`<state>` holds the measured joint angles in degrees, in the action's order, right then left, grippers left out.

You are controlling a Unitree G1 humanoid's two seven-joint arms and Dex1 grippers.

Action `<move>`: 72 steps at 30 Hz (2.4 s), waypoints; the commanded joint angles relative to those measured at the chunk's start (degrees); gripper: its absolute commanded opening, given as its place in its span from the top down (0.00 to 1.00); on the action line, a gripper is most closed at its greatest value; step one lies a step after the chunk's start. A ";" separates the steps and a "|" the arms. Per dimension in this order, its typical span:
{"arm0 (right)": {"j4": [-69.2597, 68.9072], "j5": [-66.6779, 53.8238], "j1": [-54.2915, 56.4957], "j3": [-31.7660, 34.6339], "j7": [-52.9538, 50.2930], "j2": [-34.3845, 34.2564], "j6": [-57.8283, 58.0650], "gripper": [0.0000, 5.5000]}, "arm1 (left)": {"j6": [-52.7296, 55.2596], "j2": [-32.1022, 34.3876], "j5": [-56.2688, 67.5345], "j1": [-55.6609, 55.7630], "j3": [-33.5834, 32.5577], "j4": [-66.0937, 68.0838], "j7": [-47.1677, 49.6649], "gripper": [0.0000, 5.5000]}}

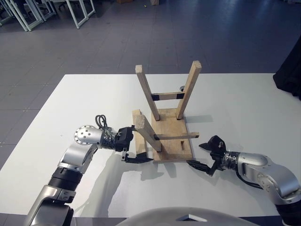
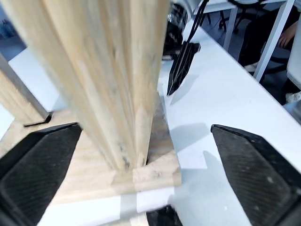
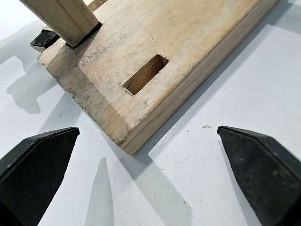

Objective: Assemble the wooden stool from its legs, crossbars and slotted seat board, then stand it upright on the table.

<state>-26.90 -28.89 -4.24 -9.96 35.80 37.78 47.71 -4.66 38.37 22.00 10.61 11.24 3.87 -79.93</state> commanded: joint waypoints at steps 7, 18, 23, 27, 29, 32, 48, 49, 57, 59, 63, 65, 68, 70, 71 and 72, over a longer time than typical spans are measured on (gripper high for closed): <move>-3.09 0.73 -6.40 3.95 -3.11 -0.98 -0.84 0.00 | 33.93 8.57 -1.74 -13.42 -13.61 -22.46 25.15 0.00; -5.72 0.40 -7.72 4.50 -10.15 -6.96 1.32 0.00 | 75.64 -23.29 -15.51 -18.58 -11.02 -45.03 72.23 0.00; -4.91 1.18 -6.54 3.22 -11.19 -7.90 1.52 0.00 | 81.27 -31.05 -13.92 -14.71 -11.33 -45.71 74.88 0.00; -5.12 1.39 -6.71 2.83 -11.86 -8.58 1.72 0.00 | 83.01 -30.93 -14.17 -12.15 -11.86 -46.81 75.39 0.00; -5.29 1.37 -6.82 2.79 -12.17 -8.82 1.81 0.00 | 83.64 -30.79 -14.18 -11.51 -11.92 -46.48 75.42 0.00; -5.09 1.48 -6.60 2.77 -12.45 -9.16 1.78 0.00 | 83.58 -31.58 -14.36 -11.92 -9.30 -44.47 75.87 0.00; -4.71 2.60 -7.16 2.80 -13.55 -11.36 0.90 0.00 | 77.42 -28.34 -16.47 -18.95 -8.42 -38.01 76.48 0.05; -4.64 2.64 -7.05 2.84 -13.61 -11.46 0.87 0.00 | 76.63 -28.37 -16.38 -19.26 -8.65 -37.24 76.40 0.07; -3.95 2.52 -4.15 5.89 -13.24 -10.49 1.38 0.00 | 73.75 -34.04 -14.45 -22.38 -14.62 -28.27 76.66 0.30; -3.69 2.30 -2.89 6.96 -13.03 -10.06 1.72 0.00 | 72.77 -33.67 -14.54 -23.25 -14.24 -27.46 76.41 0.37; -2.67 2.57 -1.23 8.38 -12.96 -9.43 1.87 0.00 | 68.05 -30.71 -15.13 -24.62 -12.62 -24.02 74.81 0.47; -2.01 3.37 -0.70 9.31 -13.59 -8.90 1.83 0.00 | 66.00 -29.73 -15.07 -24.98 -12.66 -21.69 74.32 0.53; 1.64 6.43 2.65 10.19 -16.85 -8.10 3.56 0.00 | 63.26 -29.84 -14.73 -26.32 -13.38 -19.47 74.20 0.59; 4.04 7.40 5.24 11.48 -18.37 -8.37 4.60 0.00 | 61.23 -30.42 -13.05 -26.34 -14.34 -18.39 72.63 0.63; 4.77 7.37 6.21 12.62 -18.91 -8.90 4.77 0.00 | 60.45 -30.55 -12.06 -25.70 -15.18 -18.14 71.81 0.63; 5.48 6.91 7.52 13.93 -19.30 -9.50 4.90 0.00 | 59.39 -31.39 -10.10 -24.69 -17.49 -18.17 71.09 0.63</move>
<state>-23.04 -22.11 0.05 1.12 17.73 28.89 51.27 50.87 8.80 9.47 -9.26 -4.59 -22.92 -7.44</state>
